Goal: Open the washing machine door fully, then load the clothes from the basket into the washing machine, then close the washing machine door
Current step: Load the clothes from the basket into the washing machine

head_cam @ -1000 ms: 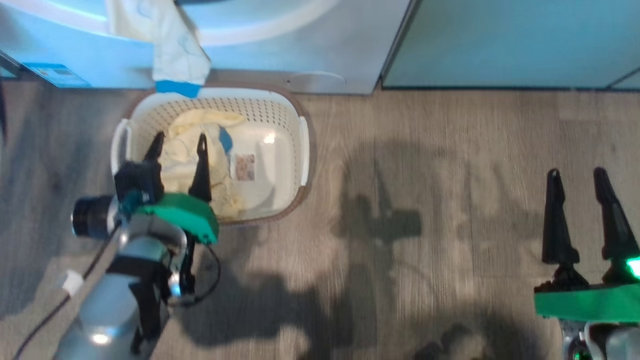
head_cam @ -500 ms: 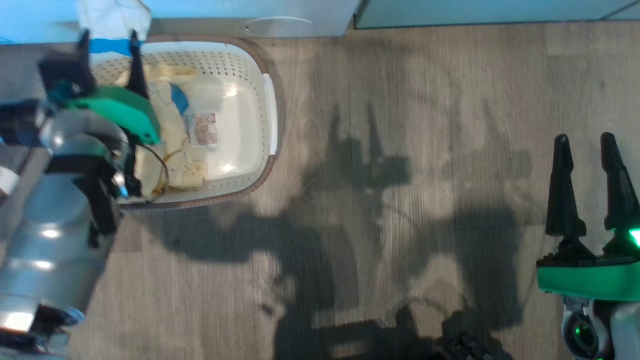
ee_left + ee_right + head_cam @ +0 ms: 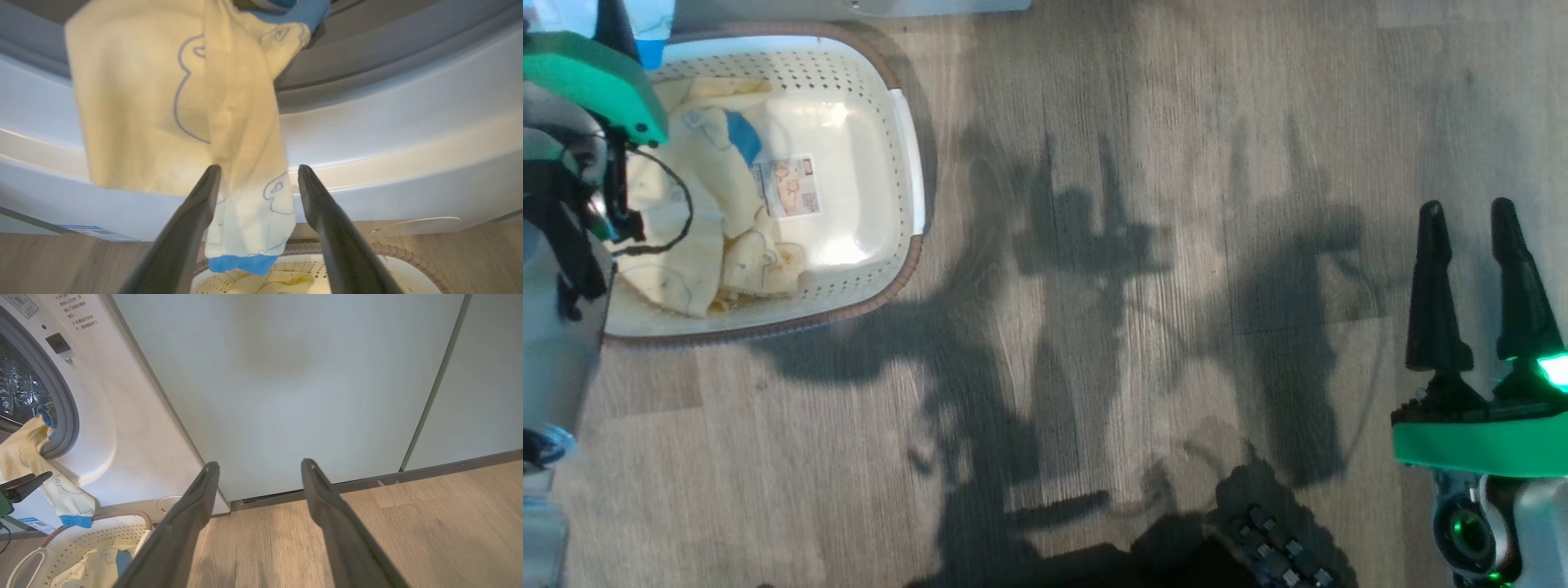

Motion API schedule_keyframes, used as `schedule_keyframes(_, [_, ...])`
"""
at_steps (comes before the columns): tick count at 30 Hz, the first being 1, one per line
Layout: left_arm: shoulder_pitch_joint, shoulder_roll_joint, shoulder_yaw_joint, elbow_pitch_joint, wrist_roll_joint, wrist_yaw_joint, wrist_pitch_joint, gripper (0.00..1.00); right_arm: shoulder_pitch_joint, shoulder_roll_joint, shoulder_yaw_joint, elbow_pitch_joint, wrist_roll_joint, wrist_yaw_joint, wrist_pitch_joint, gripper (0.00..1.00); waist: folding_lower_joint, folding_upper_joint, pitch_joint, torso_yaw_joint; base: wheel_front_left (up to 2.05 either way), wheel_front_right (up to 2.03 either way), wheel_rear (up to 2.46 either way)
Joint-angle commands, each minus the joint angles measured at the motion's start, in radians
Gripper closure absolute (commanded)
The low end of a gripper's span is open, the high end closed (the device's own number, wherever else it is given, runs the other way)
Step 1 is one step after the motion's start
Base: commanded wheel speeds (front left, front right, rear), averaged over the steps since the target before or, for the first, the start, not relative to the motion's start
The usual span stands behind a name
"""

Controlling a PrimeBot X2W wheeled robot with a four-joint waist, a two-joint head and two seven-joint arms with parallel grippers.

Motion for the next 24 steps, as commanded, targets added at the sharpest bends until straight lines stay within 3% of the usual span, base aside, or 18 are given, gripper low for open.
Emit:
schedule_keyframes(1, [-0.031, 0.063, 0.039, -0.002, -0.008, -0.006, -0.001, 0.00, 0.001, -0.014, 0.020, -0.026, 0.012, -0.003, -0.006, 0.00, -0.0001, 0.0000, 0.010, -0.008, 0.00, 0.00, 0.00])
schedule_keyframes(6, [-0.066, 0.080, 0.044, 0.029, -0.021, -0.020, 0.007, 0.00, -0.009, -0.014, 0.023, -0.022, 0.025, -0.003, -0.006, 0.00, -0.0001, 0.0000, 0.024, -0.016, 0.00, 0.00, 0.00])
schedule_keyframes(7, [-0.073, 0.082, 0.043, 0.036, -0.023, -0.024, 0.008, 0.12, -0.011, -0.014, 0.023, -0.022, 0.028, -0.003, -0.006, 0.00, -0.0001, 0.0000, 0.026, -0.017, 0.00, 0.00, 0.00])
schedule_keyframes(10, [-0.091, 0.082, 0.039, 0.053, -0.027, -0.034, 0.014, 0.75, -0.015, -0.014, 0.021, -0.020, 0.033, -0.003, -0.006, 0.00, -0.0001, 0.0000, 0.030, -0.017, 0.00, 0.00, 0.00])
schedule_keyframes(11, [-0.091, 0.082, 0.039, 0.053, -0.027, -0.034, 0.014, 0.75, -0.015, -0.014, 0.021, -0.020, 0.033, -0.003, -0.006, 0.00, -0.0001, 0.0000, 0.030, -0.017, 0.00, 0.00, 0.00])
schedule_keyframes(12, [-0.097, 0.081, 0.040, 0.058, -0.032, -0.039, 0.016, 1.00, -0.016, -0.014, 0.020, -0.020, 0.034, -0.003, -0.006, 0.00, -0.0001, 0.0000, 0.031, -0.017, 0.00, 0.00, 0.00])
schedule_keyframes(24, [-0.121, 0.059, 0.017, 0.063, -0.074, -0.109, 0.100, 1.00, -0.012, -0.014, -0.016, -0.022, 0.034, -0.003, -0.006, 0.00, -0.0001, 0.0000, 0.023, 0.028, 0.00, 0.00, 0.00])
